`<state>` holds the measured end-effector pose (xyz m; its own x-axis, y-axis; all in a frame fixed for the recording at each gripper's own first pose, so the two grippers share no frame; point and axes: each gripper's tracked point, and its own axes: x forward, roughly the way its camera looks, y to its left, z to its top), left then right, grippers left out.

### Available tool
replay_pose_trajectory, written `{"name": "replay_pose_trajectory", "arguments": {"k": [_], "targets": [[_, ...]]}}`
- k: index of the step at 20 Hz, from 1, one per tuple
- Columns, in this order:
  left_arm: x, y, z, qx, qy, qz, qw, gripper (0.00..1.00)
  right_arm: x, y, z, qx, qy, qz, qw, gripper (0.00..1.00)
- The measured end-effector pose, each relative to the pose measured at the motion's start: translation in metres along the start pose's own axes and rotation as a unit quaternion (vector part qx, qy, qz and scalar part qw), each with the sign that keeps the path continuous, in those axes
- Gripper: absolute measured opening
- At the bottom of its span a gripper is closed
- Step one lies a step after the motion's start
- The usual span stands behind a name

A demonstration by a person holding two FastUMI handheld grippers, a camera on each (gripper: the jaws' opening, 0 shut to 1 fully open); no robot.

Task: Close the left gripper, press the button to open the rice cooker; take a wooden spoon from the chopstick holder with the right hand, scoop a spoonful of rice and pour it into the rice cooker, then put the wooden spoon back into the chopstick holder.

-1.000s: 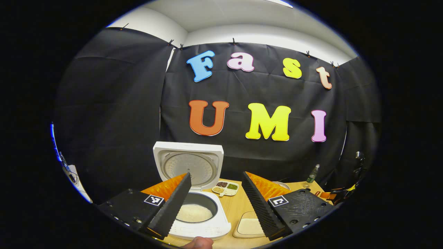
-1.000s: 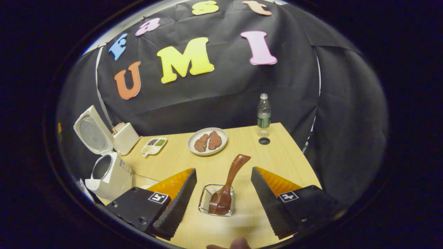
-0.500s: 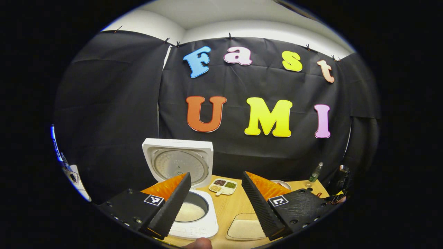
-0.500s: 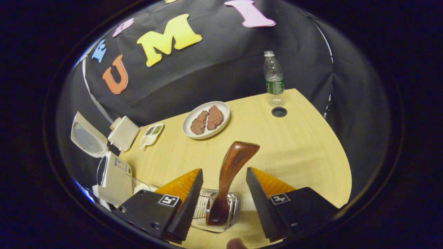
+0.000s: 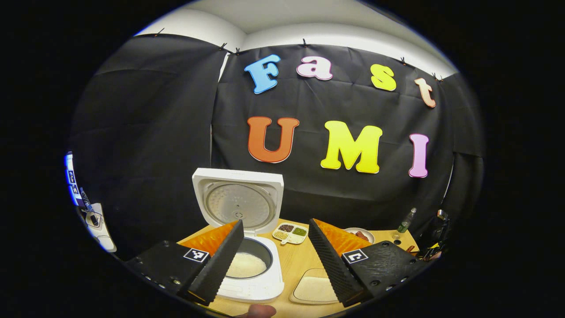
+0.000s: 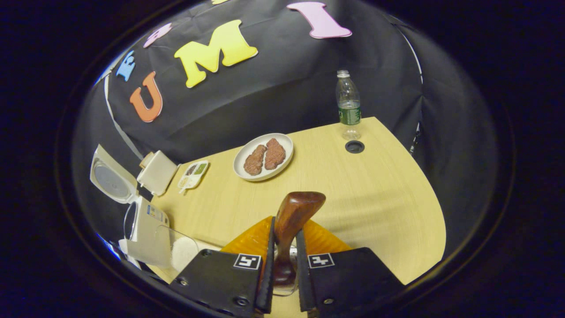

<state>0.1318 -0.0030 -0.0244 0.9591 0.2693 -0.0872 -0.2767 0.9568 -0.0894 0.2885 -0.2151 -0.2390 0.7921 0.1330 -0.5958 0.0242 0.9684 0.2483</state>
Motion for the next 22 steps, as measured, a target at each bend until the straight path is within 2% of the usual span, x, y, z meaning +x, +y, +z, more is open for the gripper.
{"name": "replay_pose_trajectory", "arguments": {"k": [4,8,10,11,13,17,20,22], "targets": [[-0.016,0.019,-0.011,-0.007,0.008,-0.003,1.000,0.94,-0.025,0.011,-0.007,0.009,-0.015,-0.015,1.000,0.21],[-0.032,0.040,-0.010,-0.007,0.004,-0.018,1.000,0.94,-0.046,0.021,0.003,0.002,-0.051,-0.046,0.998,0.17],[-0.037,0.047,-0.009,-0.009,0.000,-0.028,1.000,0.94,-0.062,0.034,0.015,-0.015,-0.078,-0.061,0.995,0.12],[-0.039,0.052,-0.009,-0.008,-0.002,-0.032,0.999,0.94,-0.072,0.044,0.020,-0.025,-0.092,-0.066,0.993,0.14],[-0.041,0.061,-0.012,-0.009,-0.002,-0.041,0.999,0.94,-0.092,0.072,0.032,-0.047,-0.121,-0.070,0.989,0.11],[-0.047,0.080,-0.014,-0.012,-0.003,-0.052,0.999,0.94,-0.116,0.153,0.034,-0.096,-0.158,-0.033,0.982,0.11],[-0.051,0.098,-0.012,-0.011,-0.006,-0.051,0.999,0.94,-0.111,0.202,0.011,-0.118,-0.149,-0.002,0.982,0.11],[-0.055,0.108,-0.010,-0.013,-0.008,-0.052,0.999,0.94,-0.100,0.220,-0.012,-0.130,-0.133,0.008,0.982,0.11]]}}
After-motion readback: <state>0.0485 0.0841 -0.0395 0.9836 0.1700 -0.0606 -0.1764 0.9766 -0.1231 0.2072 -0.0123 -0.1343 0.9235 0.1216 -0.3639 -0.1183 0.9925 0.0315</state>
